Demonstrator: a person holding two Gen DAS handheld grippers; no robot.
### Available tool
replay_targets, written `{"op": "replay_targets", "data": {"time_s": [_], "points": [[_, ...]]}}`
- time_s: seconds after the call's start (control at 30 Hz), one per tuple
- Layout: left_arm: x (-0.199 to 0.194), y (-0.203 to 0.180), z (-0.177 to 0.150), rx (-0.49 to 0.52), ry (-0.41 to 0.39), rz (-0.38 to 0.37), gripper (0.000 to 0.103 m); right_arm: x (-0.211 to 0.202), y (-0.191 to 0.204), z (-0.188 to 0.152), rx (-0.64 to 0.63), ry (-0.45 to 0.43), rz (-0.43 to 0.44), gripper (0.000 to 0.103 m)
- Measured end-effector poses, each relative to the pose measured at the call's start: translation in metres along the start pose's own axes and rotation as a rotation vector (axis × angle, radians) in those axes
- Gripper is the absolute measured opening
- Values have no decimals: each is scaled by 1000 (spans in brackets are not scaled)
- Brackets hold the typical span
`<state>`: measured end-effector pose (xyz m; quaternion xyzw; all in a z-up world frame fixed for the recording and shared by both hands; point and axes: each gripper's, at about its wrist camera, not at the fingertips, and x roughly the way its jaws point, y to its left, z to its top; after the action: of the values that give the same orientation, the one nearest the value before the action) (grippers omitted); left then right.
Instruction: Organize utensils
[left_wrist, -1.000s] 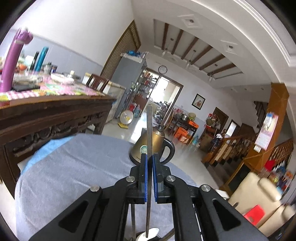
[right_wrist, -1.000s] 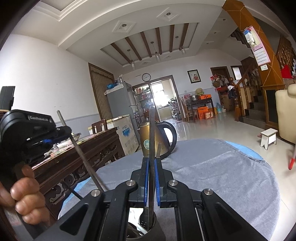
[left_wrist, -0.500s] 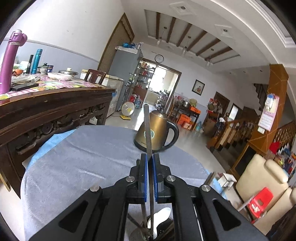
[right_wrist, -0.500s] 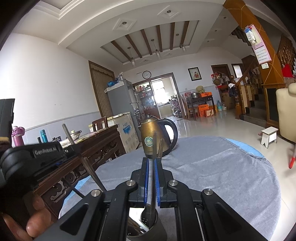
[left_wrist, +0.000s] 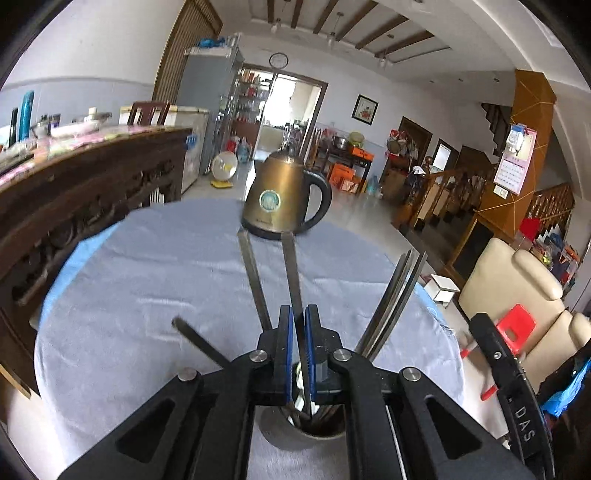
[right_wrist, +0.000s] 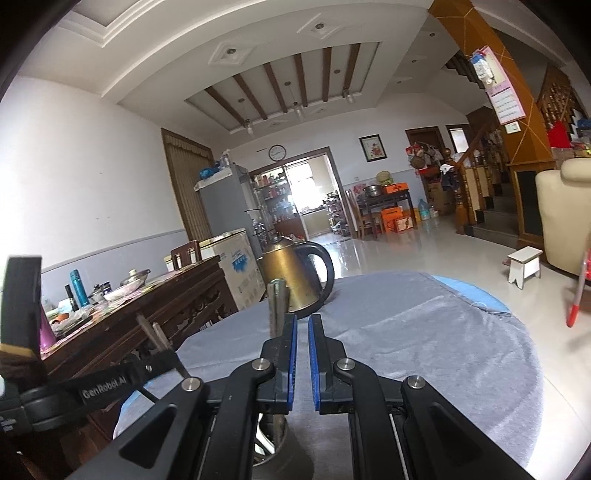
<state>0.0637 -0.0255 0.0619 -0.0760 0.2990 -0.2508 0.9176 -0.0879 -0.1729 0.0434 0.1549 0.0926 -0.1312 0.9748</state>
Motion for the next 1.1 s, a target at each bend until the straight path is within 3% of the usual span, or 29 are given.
{"op": "replay_targets", "data": {"time_s": [0.23, 0.3, 0.33, 0.4, 0.47, 0.57, 0.7, 0.83, 0.97, 1.1], "points": [[-35, 7, 3, 3, -56, -6, 6, -10, -3, -1, -6, 20, -7, 10], [-41, 7, 3, 17, -55, -2, 7, -11, -2, -3, -2, 37, 1, 15], [-46, 7, 1, 29, -54, 3, 9, -10, -1, -4, 3, 45, 4, 23], [-52, 7, 0, 44, -52, 11, 23, -11, 0, -5, 11, 59, 10, 35], [-61, 9, -5, 58, -50, 25, 58, -16, 3, -8, 14, 62, 17, 51], [-74, 10, -7, 67, -62, 43, 63, -25, 8, -7, -12, 52, 5, 52], [-87, 9, -8, 109, -45, 130, 73, -34, 15, -4, -44, 71, -13, 52], [-98, 11, -8, 133, -21, 201, 81, -44, 24, 0, -91, 104, -38, 61], [-114, 10, -11, 174, -37, 297, 83, -58, 35, 4, -152, 156, -52, 64], [-129, 10, -13, 179, -44, 338, 84, -74, 48, 6, -218, 200, -58, 67]]}}
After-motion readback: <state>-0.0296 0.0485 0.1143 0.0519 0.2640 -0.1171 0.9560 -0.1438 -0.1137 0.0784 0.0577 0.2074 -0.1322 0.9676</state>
